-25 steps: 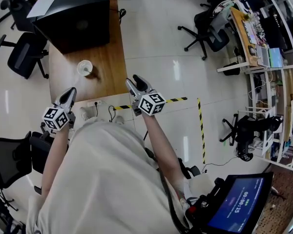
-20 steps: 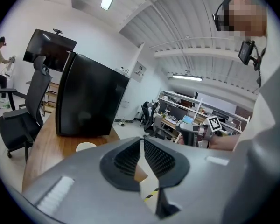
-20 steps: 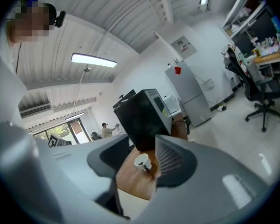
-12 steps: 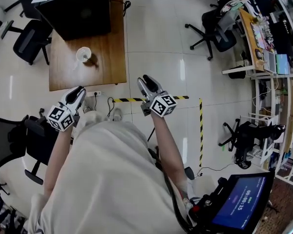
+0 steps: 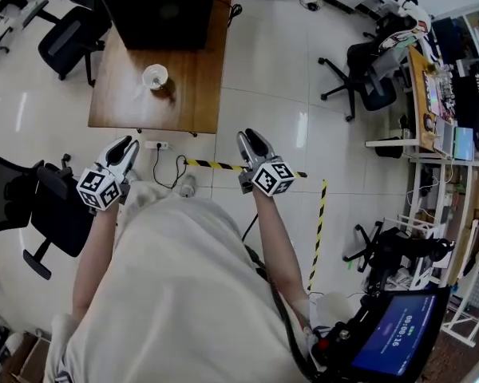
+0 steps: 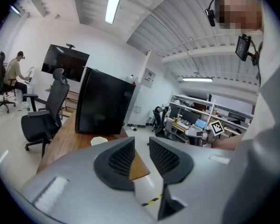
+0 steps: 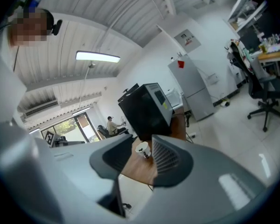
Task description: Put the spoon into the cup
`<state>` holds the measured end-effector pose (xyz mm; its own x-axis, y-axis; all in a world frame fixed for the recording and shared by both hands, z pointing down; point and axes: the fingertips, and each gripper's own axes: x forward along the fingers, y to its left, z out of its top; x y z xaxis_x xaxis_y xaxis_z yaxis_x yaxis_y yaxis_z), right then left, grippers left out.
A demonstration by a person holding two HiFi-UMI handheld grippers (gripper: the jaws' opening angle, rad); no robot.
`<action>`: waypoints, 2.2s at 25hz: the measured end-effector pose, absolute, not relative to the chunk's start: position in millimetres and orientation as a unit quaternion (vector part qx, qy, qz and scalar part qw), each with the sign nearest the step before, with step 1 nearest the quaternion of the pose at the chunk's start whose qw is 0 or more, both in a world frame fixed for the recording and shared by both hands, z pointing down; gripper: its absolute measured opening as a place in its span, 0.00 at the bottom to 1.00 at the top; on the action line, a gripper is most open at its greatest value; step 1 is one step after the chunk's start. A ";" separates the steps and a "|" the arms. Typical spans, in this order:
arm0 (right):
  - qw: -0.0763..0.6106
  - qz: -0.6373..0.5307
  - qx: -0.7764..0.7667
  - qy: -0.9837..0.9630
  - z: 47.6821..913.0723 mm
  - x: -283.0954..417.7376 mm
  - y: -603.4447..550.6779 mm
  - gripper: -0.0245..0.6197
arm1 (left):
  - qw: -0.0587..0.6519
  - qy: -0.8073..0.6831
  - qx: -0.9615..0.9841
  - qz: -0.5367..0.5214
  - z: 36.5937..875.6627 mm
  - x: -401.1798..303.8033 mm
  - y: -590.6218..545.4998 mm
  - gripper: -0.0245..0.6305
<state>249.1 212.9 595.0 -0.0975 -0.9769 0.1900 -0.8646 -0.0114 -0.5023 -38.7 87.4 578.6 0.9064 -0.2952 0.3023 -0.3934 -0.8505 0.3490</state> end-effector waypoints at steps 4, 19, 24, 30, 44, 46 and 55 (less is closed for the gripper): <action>0.110 -0.259 -0.665 0.692 593.5 227.8 199.5 0.24 | 0.240 -0.207 0.941 0.118 596.2 -71.0 72.4 0.15; 0.129 -0.215 -0.715 0.653 559.2 169.7 173.4 0.22 | 0.241 -0.189 0.943 0.133 584.2 -112.3 7.6 0.08; 0.113 -0.215 -0.716 0.655 563.9 140.5 161.0 0.22 | 0.240 -0.180 0.944 0.137 583.2 -124.4 -9.4 0.08; 0.102 -0.224 -0.716 0.653 572.5 115.3 150.3 0.22 | 0.241 -0.164 0.945 0.150 592.8 -133.8 -15.7 0.08; 0.016 -0.240 -0.709 0.663 599.4 101.6 165.6 0.21 | 0.244 -0.123 0.946 0.173 616.8 -111.2 27.6 0.08; 0.015 -0.240 -0.705 0.667 603.2 104.0 156.8 0.21 | 0.241 -0.131 0.945 0.177 617.4 -110.0 23.1 0.08; -0.024 -0.252 -0.695 0.673 628.4 82.6 145.5 0.14 | 0.249 -0.154 0.939 0.180 617.0 -130.8 10.0 0.08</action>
